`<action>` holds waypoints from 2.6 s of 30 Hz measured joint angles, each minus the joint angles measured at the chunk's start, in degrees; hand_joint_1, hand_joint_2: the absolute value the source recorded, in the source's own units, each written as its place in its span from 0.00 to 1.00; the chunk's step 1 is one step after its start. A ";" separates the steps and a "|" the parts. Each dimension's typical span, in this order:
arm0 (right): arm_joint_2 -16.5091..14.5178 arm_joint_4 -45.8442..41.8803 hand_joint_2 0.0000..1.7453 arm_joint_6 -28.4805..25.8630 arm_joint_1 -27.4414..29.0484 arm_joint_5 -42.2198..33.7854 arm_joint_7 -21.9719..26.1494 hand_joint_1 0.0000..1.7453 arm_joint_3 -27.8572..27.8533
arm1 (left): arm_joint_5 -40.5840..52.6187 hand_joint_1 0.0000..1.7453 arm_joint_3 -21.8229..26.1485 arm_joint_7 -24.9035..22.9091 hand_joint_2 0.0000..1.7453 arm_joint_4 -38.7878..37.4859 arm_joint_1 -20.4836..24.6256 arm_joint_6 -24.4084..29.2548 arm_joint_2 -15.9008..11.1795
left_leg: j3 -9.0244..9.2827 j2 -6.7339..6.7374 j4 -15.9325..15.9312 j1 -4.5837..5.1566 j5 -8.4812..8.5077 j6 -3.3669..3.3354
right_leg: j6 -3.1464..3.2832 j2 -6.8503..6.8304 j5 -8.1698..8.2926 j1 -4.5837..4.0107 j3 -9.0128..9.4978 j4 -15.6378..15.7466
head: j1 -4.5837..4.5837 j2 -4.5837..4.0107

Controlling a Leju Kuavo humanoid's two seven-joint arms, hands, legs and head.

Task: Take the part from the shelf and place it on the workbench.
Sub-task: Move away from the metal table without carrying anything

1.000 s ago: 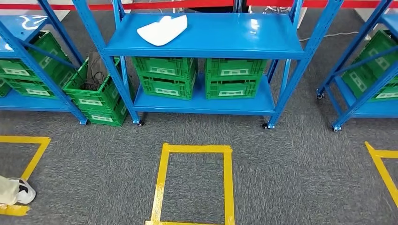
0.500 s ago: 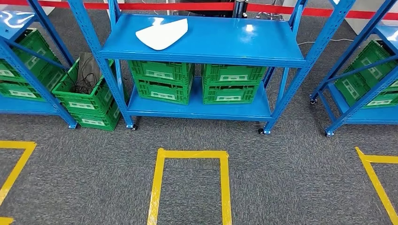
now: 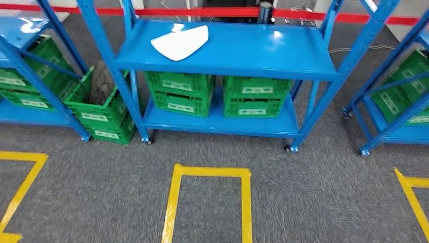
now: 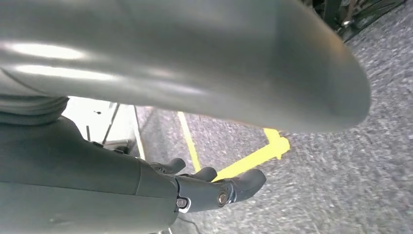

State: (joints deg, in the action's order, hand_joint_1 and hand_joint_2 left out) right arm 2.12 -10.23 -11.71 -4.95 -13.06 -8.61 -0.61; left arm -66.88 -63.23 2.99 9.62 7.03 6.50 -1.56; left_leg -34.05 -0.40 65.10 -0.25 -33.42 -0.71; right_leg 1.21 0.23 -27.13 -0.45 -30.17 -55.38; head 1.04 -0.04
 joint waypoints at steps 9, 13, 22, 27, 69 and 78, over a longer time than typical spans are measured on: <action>-0.26 -0.02 0.00 0.04 0.03 0.02 0.00 0.00 0.06 | -0.01 0.00 0.02 0.01 0.00 -0.02 0.17 -0.01 -0.21 | 1.16 0.04 -6.47 -1.28 5.67 1.30 | -2.86 0.14 -2.89 1.20 0.99 -1.20 | -1.84 0.00; -0.31 -0.04 0.00 0.05 -0.21 0.05 0.00 0.00 0.21 | -0.03 0.00 0.04 0.02 0.00 -0.04 0.07 -0.02 -0.29 | 1.69 -0.03 -6.71 -1.14 5.31 -0.32 | -4.03 0.11 -3.87 1.49 0.95 -2.17 | -1.26 0.00; -0.27 -0.04 0.00 0.03 0.15 0.05 0.06 0.00 0.50 | -0.02 0.00 0.04 0.40 0.00 -0.05 -0.03 -0.28 -0.27 | 3.31 -0.26 -6.83 -0.39 3.68 -1.25 | -2.87 0.03 -2.09 0.95 -5.18 -8.24 | 0.89 0.00; -0.20 -0.08 0.00 -0.02 -0.14 0.05 0.07 0.00 0.59 | 0.00 0.00 0.05 0.72 0.00 -0.03 0.16 -0.33 -0.17 | 4.01 -0.11 -7.20 -0.52 2.77 0.14 | -1.58 0.11 -0.93 0.18 -1.87 -2.47 | 1.07 0.00; -0.45 -0.13 0.00 1.31 0.12 1.52 -0.97 0.00 1.07 | 0.13 0.00 0.07 0.02 0.00 -0.09 0.03 -0.14 -0.64 | 0.26 0.22 -5.16 -0.60 5.76 0.70 | -1.87 0.30 -3.04 0.80 1.39 -1.36 | -2.13 0.00; -0.45 -0.13 0.00 1.35 -0.18 1.66 -1.13 0.00 1.78 | -0.10 0.00 0.09 -0.06 0.00 -0.11 0.03 -0.45 -0.80 | 2.49 0.20 -7.38 -0.80 5.23 -1.12 | -4.15 0.13 -9.46 1.12 -5.71 -15.52 | -0.54 0.00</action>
State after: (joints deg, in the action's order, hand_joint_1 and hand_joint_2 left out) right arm 1.67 -10.36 -10.36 -5.13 -11.40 -9.74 1.17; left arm -66.98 -63.15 2.93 9.51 7.06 6.05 -2.36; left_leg -31.56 -0.20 57.72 -1.05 -28.19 -1.84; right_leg -2.94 0.36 -36.59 0.66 -35.87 -70.90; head 0.50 -0.04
